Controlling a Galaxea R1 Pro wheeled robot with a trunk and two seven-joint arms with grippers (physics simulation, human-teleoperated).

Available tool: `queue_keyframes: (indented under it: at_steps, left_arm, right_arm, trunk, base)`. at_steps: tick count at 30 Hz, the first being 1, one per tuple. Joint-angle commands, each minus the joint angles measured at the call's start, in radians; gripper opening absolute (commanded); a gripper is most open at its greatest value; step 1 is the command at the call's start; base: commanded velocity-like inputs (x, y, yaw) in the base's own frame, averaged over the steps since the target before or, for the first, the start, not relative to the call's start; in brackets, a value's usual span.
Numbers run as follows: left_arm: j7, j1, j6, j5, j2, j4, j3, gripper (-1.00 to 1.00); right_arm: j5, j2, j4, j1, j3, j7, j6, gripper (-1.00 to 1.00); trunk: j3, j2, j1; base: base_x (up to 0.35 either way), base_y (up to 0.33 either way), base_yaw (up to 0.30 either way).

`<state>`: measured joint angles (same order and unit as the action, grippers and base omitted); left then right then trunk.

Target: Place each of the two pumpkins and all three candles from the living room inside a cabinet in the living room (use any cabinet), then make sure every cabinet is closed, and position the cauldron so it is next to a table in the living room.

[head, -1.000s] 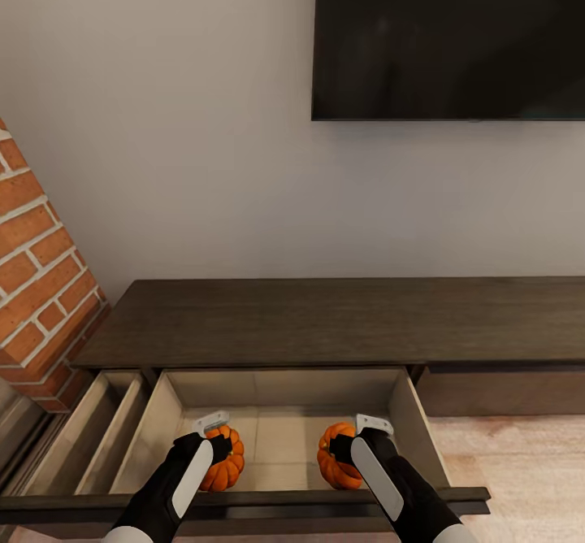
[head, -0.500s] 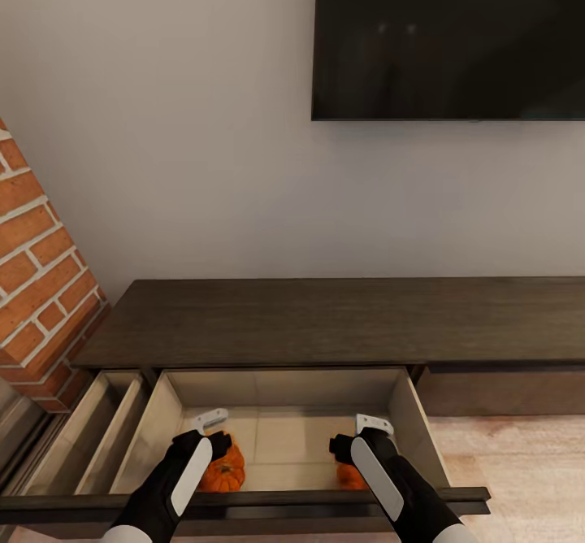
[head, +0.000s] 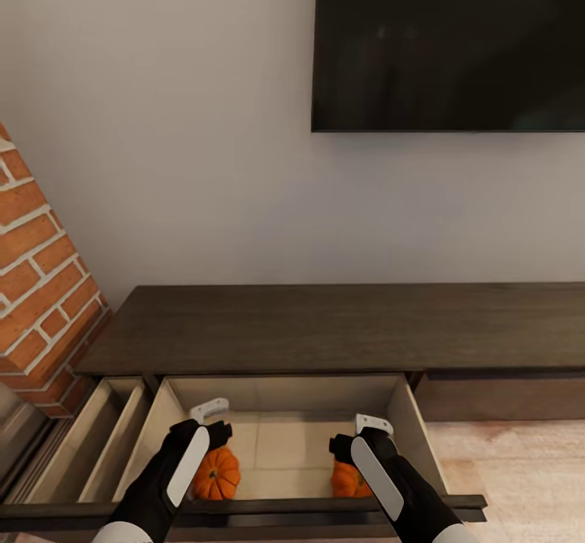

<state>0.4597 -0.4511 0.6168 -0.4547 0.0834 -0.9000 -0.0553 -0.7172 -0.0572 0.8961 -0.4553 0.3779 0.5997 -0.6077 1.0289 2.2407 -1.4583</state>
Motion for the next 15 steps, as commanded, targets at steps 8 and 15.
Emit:
queue_keyframes:
  at_steps: [8,15]
  left_arm:
    - [0.009,-0.001,0.013,-0.013,-0.001,-0.01,-0.001,1.0]
    - [0.009,0.0,0.014,-0.013,-0.001,-0.01,-0.001,1.0]
  right_arm:
    - [-0.011,0.0,0.004,-0.001,0.003,0.009,-0.001,1.0]
    - [-0.011,0.0,0.006,-0.001,0.002,0.008,-0.001,1.0]
  trunk:
    - [-0.024,-0.056,0.031]
    - [-0.046,-0.105,0.058]
  base:
    - [-0.138,0.0,0.0]
    - [-0.133,0.0,0.0]
